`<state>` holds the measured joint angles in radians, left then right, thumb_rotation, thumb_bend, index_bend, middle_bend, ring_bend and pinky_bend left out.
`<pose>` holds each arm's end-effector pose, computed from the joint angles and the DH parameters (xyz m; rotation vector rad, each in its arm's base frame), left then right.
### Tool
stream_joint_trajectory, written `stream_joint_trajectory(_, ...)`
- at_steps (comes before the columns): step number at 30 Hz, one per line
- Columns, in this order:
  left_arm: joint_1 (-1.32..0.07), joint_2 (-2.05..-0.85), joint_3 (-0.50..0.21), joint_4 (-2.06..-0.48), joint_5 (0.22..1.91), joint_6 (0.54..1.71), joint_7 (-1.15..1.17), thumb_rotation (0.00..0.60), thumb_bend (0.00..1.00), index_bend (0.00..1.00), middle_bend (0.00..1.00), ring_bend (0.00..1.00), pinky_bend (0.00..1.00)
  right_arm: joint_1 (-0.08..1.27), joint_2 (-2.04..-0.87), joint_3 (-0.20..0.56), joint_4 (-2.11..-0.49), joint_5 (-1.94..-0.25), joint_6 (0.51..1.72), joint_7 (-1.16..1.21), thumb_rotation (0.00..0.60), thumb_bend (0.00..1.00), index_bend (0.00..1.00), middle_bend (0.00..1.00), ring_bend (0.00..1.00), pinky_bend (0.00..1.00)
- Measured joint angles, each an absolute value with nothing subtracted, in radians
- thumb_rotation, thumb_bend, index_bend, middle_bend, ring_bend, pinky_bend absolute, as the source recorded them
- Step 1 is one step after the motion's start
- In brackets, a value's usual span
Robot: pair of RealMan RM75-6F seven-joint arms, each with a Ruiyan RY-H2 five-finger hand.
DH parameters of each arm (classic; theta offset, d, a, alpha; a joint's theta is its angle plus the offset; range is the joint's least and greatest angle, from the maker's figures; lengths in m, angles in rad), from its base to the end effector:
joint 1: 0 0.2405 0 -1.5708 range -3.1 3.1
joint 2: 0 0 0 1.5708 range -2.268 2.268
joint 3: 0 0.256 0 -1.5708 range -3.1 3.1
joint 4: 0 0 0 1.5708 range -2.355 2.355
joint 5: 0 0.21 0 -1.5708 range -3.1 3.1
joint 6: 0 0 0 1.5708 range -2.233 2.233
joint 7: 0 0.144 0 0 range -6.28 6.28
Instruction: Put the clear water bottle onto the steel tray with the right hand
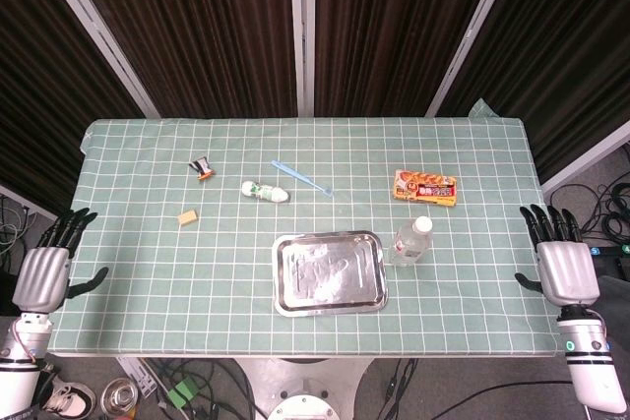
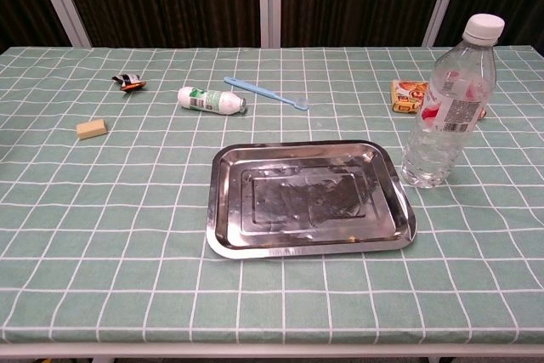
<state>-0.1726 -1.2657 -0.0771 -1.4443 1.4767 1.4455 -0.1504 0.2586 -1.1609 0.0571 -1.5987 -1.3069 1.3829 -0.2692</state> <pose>-0.3158 0.2166 0.1270 -1.3628 -0.9742 -1.0503 -0.3040 -0.2355 0.1440 1.4517 -0.7735 0.7078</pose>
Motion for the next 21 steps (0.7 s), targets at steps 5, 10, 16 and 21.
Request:
stream_joint_trajectory(5, -0.175, -1.269, -0.078, -1.442, 1.477, 1.444, -0.152, 0.600, 0.26, 0.16, 0.18, 0.09, 0.19, 0.241, -1.160, 0.063, -1.603, -1.313, 1.387, -0.271, 0.600, 0.00, 0.05, 0.06, 0.00, 0.00)
stream_joint_trajectory(10, -0.177, -1.257, -0.073, -1.456, 1.485, 1.439, -0.148, 0.600, 0.26, 0.16, 0.18, 0.09, 0.19, 0.231, -1.155, 0.066, -1.615, -1.299, 1.375, -0.245, 0.600, 0.00, 0.05, 0.07, 0.00, 0.00)
stream_joint_trajectory(16, -0.183, -1.254, -0.079, -1.458, 1.480, 1.431, -0.168, 0.600, 0.26, 0.16, 0.18, 0.09, 0.19, 0.234, -1.163, 0.075, -1.611, -1.305, 1.329, -0.063, 0.600, 0.00, 0.00, 0.04, 0.00, 0.00)
stream_joint_trajectory(21, -0.183, -1.263, -0.074, -1.437, 1.481, 1.425, -0.187, 0.600, 0.26, 0.16, 0.18, 0.09, 0.19, 0.251, -1.193, 0.083, -1.563, -1.351, 1.273, 0.321, 0.600, 0.00, 0.00, 0.03, 0.00, 0.00)
